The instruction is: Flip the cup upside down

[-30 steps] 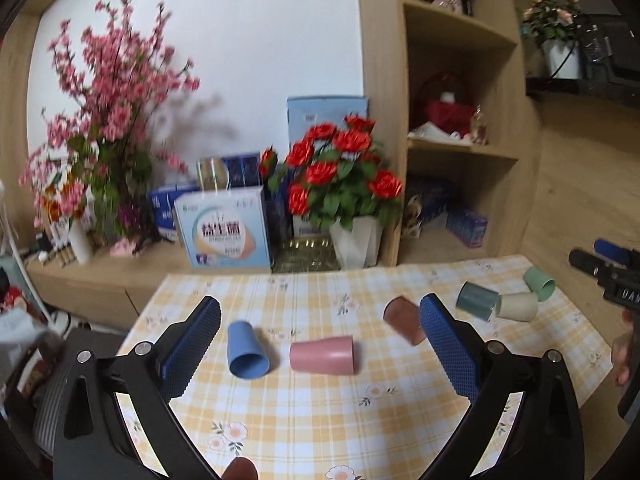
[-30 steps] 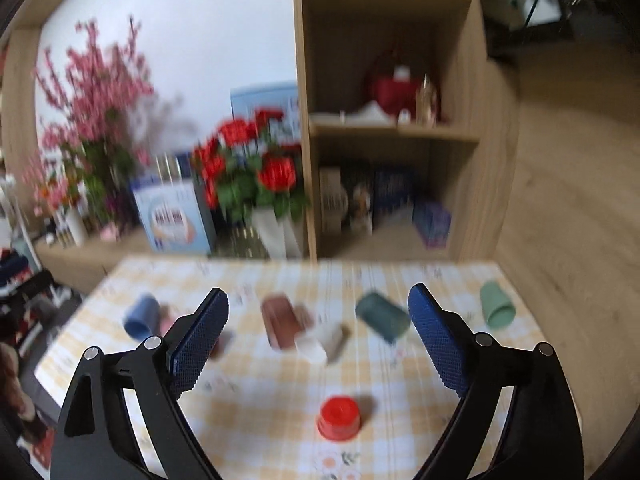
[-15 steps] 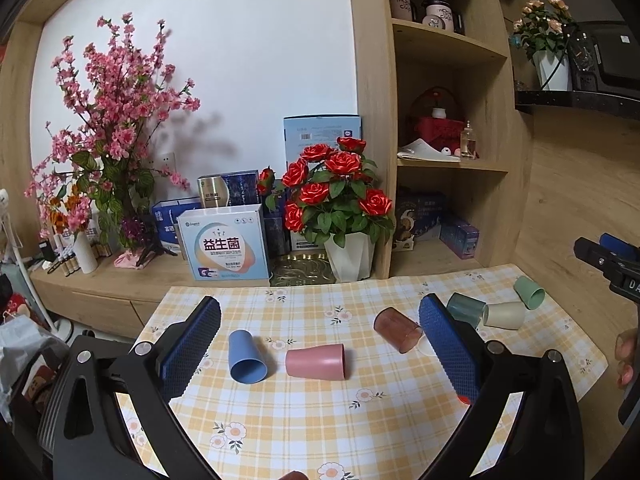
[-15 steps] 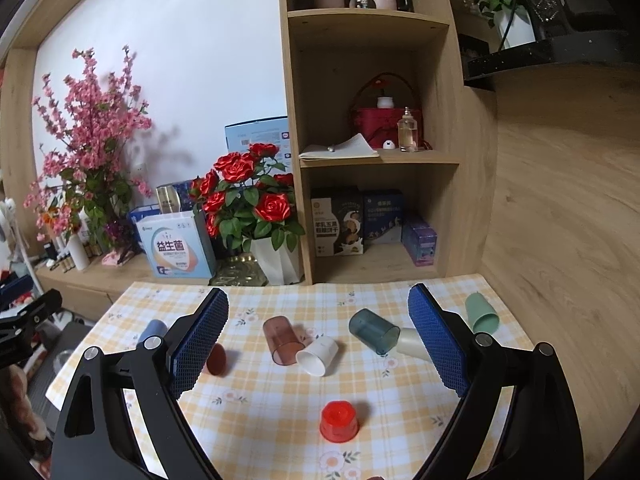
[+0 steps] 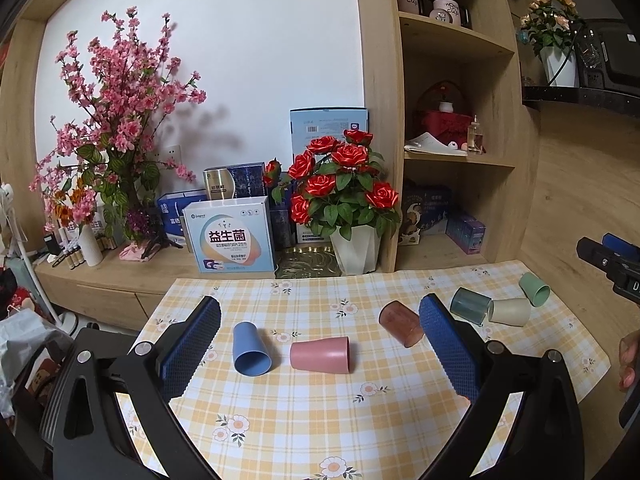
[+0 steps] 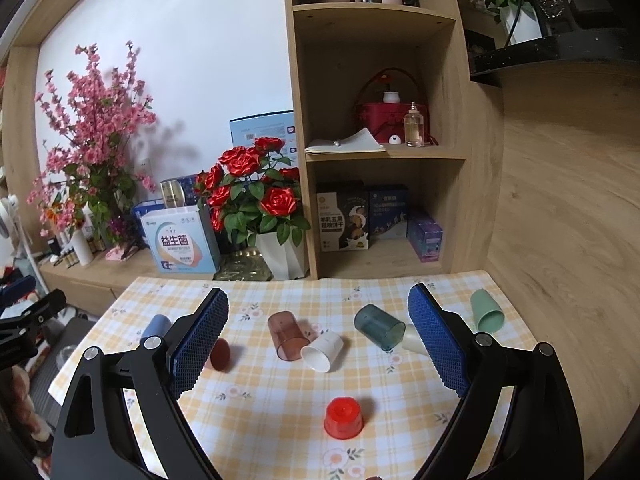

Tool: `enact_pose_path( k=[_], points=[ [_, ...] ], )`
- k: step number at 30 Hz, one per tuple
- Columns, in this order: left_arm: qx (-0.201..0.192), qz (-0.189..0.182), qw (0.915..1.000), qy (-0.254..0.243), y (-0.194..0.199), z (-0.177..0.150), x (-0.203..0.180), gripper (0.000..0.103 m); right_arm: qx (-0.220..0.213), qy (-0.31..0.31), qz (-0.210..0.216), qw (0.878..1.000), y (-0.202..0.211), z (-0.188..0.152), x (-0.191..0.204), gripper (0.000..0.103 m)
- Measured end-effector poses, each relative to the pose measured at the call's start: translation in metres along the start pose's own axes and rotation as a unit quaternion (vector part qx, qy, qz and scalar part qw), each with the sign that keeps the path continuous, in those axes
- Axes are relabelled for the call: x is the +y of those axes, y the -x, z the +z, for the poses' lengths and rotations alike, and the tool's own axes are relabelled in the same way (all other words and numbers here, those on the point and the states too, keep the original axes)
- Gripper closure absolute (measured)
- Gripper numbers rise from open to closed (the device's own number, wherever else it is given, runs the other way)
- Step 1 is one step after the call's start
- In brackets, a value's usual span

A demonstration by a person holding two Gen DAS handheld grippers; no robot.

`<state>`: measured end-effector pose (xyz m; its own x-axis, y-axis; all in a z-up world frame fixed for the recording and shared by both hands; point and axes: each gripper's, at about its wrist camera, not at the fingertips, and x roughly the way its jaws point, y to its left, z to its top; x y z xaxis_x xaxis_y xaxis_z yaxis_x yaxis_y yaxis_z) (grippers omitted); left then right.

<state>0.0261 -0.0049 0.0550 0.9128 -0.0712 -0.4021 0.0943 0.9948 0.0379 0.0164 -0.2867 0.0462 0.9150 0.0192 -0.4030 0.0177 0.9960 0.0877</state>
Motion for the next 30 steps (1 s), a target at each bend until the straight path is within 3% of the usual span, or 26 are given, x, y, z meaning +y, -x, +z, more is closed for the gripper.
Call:
enact_pose_path(
  k=[30],
  points=[
    [0.001,0.005,1.0000,0.001,0.0013,-0.0044,0.0011,0.006,0.006,-0.002,-0.001,1.000,-0.0025,-0.0016,-0.0016,0.015]
  ],
)
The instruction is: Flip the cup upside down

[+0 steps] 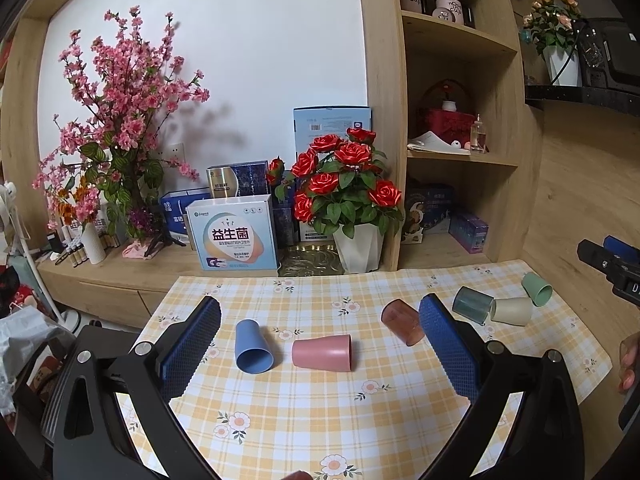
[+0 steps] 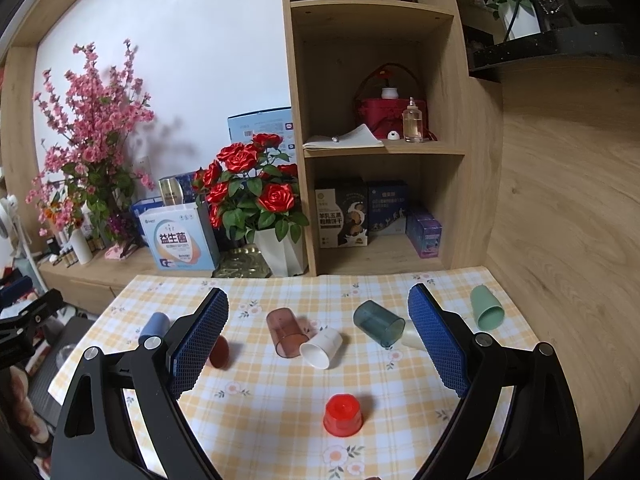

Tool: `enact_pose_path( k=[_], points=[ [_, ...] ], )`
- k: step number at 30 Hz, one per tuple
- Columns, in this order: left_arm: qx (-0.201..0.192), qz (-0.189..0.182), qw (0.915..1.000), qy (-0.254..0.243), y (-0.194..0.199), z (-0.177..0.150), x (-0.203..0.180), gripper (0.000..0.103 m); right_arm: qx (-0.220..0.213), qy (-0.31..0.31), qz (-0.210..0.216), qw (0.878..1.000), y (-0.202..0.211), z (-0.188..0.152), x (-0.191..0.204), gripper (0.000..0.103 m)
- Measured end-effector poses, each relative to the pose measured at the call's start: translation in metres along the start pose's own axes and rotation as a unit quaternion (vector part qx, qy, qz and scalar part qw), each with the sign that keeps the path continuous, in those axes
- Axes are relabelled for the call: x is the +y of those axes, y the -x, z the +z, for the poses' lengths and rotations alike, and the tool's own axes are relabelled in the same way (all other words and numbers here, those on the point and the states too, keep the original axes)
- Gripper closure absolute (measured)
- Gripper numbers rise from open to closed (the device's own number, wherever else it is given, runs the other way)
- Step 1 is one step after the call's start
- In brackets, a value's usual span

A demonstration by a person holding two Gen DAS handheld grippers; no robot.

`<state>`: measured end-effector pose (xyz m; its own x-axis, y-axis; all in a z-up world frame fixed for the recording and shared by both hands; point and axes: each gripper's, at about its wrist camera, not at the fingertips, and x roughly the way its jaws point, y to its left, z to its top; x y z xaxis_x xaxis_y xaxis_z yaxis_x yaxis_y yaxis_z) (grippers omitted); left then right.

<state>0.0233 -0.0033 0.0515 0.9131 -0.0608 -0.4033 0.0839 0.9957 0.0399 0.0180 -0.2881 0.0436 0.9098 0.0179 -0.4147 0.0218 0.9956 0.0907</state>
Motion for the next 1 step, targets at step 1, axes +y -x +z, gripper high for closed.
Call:
enact_pose_path(
  k=[1],
  points=[
    [0.000,0.001,1.0000,0.000,0.0003,-0.0003,0.0001,0.006,0.000,0.000,0.000,1.000,-0.0001,0.0003,-0.0002,0.015]
  ],
)
